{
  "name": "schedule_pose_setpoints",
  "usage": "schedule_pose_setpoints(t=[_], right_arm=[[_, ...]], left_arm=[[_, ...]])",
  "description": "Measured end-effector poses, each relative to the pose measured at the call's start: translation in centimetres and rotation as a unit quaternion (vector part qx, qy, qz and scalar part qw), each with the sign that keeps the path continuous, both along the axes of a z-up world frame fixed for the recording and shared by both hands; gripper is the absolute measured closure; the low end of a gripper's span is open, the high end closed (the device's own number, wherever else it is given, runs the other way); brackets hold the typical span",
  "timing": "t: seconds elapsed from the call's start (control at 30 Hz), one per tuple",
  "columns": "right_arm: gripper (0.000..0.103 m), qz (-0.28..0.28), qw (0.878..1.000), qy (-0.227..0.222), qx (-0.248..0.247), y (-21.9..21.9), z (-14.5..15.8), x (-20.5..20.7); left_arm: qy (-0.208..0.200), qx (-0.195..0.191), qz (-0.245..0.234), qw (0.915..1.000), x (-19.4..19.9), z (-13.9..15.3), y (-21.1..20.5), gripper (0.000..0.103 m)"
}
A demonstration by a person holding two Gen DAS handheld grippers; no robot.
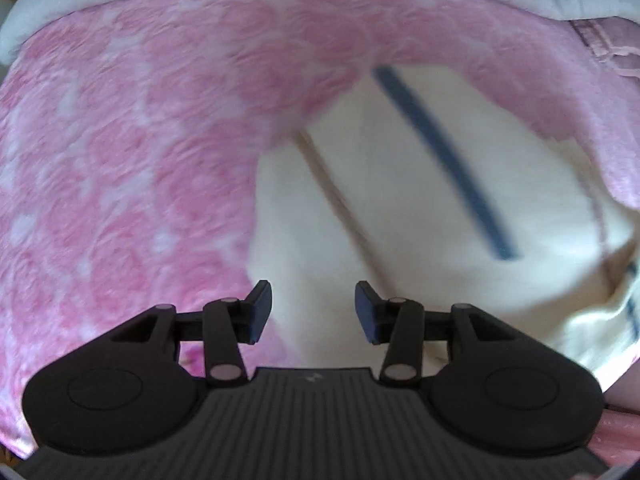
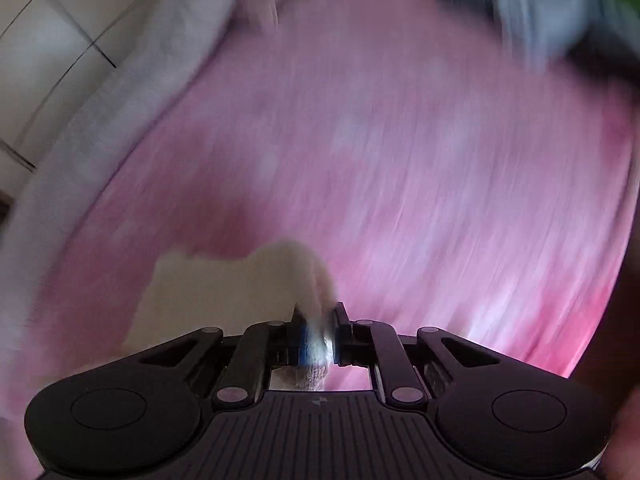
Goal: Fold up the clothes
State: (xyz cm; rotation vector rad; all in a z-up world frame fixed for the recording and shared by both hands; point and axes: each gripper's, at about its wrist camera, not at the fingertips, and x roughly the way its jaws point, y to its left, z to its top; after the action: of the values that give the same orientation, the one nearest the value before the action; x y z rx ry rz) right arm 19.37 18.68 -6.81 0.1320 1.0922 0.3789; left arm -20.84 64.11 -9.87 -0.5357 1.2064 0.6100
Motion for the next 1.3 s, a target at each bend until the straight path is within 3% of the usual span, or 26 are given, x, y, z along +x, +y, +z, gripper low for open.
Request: schedule_pose_setpoints(t=[0.1,0.17,0.27,0.33,0.43,0.53,0.63,0.77,0.8,0.83,0.9,0.97,1.07,1.17,1.23,1.3], right_arm=[[0.093,0.008,0.991,-0.112,-0.076,-0.7,3.1,5.7],[0.092,0.034,0.98,-0.145,-0.129,-0.5,3.4,9.3],[0.07,0.046,0.991,-0.059,-0.111,-1.5,1.6,12.5],[0.045,0.051,0.994,-0.005,-0.096,-2.2,0.3,14.4],[0.037,0.015,0.998,0.035,-0.046,-4.1,-1.5,14.9],[0.036,-0.035,0.996,0.084,-0.001,-6.0,-4.1,15.5],[0.035,-0.071,0.991,0.111,0.019,-7.6,-6.6,16.2],[0.036,-0.082,0.987,0.129,0.051,-7.6,-9.1,16.2],[0.044,-0.078,0.986,0.13,0.065,-7.3,-9.4,16.1],[0.077,-0.074,0.986,0.13,0.078,-6.9,-9.5,16.0],[0.088,-0.062,0.989,0.114,0.068,-5.7,-8.8,16.1],[0.091,-0.028,0.993,0.087,0.075,-4.0,-6.7,15.9],[0.091,0.062,0.991,0.046,0.11,-0.7,-2.2,15.3],[0.092,0.153,0.975,0.015,0.159,3.2,3.3,14.2],[0.093,0.2,0.963,0.002,0.183,5.1,6.2,13.3],[0.093,0.246,0.947,-0.012,0.205,7.0,9.1,12.3]], left_arm=[[-0.023,-0.012,-0.011,0.9996,3.1,0.1,-0.3,0.061],[-0.039,-0.023,-0.016,0.9988,5.3,-0.2,-0.5,0.061],[-0.059,-0.044,-0.024,0.997,8.9,-1.3,-0.4,0.06],[-0.074,-0.059,-0.033,0.995,11.6,-2.2,-0.4,0.058],[-0.102,-0.09,-0.051,0.9894,15.7,-4.0,-0.4,0.056],[-0.132,-0.123,-0.068,0.9812,18.3,-6.2,-1.1,0.044],[-0.142,-0.145,-0.068,0.9768,19.5,-8.4,-1.7,0.044],[-0.155,-0.175,-0.067,0.9699,21.0,-11.2,-2.5,0.092],[-0.163,-0.181,-0.061,0.968,20.9,-11.4,-2.4,0.101],[-0.178,-0.182,-0.048,0.9658,20.2,-10.6,-2.0,0.102],[-0.217,-0.183,-0.01,0.959,18.1,-8.3,-0.6,0.102],[-0.264,-0.176,0.025,0.948,15.1,-4.9,1.0,0.102],[-0.306,-0.093,0.06,0.9455,10.0,1.5,1.6,0.103],[-0.381,-0.007,0.133,0.9149,2.3,9.3,2.4,0.103],[-0.398,0.026,0.173,0.9004,-1.7,12.9,2.6,0.103],[-0.373,0.033,0.183,0.909,-3.5,14.1,2.5,0.103]])
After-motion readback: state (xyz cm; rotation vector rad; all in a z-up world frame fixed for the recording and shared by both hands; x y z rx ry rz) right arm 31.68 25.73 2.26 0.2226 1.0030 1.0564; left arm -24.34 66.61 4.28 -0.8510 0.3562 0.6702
